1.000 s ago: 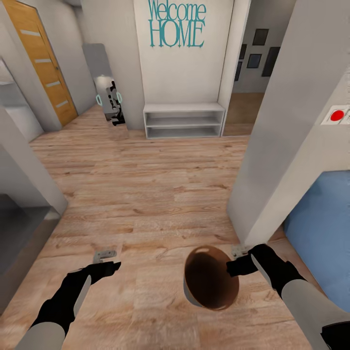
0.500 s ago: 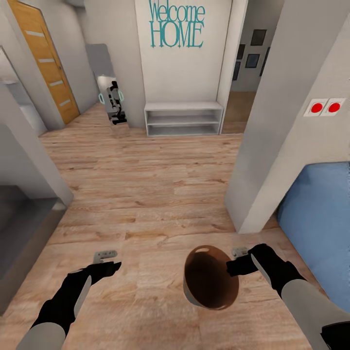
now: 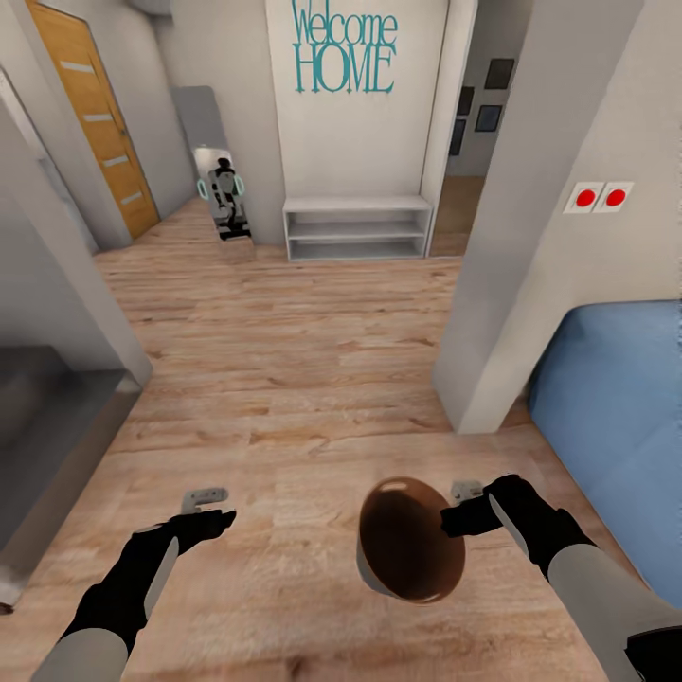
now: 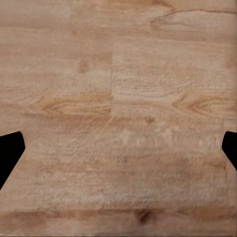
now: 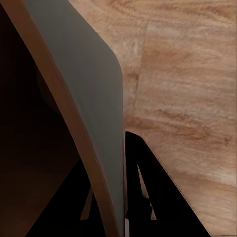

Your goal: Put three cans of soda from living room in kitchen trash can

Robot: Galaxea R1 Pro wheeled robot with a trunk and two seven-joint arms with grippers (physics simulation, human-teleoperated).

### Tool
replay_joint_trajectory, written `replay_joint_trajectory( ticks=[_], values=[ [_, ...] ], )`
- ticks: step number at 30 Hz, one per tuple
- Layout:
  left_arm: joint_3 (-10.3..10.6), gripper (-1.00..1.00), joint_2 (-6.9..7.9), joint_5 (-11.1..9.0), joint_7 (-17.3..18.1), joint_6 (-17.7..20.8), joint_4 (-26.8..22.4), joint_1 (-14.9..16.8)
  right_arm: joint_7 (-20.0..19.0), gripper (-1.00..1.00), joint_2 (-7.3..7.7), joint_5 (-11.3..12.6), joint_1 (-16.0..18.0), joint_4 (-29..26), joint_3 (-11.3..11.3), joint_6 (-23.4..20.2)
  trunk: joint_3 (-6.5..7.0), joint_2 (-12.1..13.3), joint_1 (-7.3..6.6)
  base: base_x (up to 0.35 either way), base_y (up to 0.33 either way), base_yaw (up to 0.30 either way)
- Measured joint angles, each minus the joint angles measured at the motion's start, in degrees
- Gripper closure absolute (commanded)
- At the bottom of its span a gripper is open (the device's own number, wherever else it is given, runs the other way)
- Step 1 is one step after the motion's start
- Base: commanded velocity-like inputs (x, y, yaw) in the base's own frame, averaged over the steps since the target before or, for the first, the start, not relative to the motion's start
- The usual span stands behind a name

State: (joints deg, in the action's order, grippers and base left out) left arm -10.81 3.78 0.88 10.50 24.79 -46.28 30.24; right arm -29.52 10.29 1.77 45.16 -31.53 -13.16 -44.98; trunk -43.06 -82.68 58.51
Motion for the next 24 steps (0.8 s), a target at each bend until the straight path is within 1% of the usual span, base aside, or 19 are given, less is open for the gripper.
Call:
replay_joint_trajectory(
  ticks=[6, 21, 24],
  values=[
    [0.0, -1.0, 0.0, 0.04, -0.89, 0.0, 0.0, 0.0, 0.0, 1.0, -0.05, 0.04, 0.0, 0.04, -0.01, 0.14, 0.0, 0.0, 0.0, -0.326, 0.0, 0.0],
    [0.0, -1.0, 0.0, 0.03, -1.01, 0.0, 0.05, 0.0, -0.08, 1.0, -0.17, 0.07, 0.0, -0.06, 0.09, 0.21, 0.0, 0.0, 0.0, -0.326, 0.0, -0.001],
    [0.0, -1.0, 0.0, 0.05, -1.01, 0.0, 0.05, 0.0, -0.09, 1.0, -0.17, 0.39, 0.0, -0.09, 0.15, 0.13, 0.0, 0.0, 0.0, -0.326, 0.0, -0.109]
  ],
)
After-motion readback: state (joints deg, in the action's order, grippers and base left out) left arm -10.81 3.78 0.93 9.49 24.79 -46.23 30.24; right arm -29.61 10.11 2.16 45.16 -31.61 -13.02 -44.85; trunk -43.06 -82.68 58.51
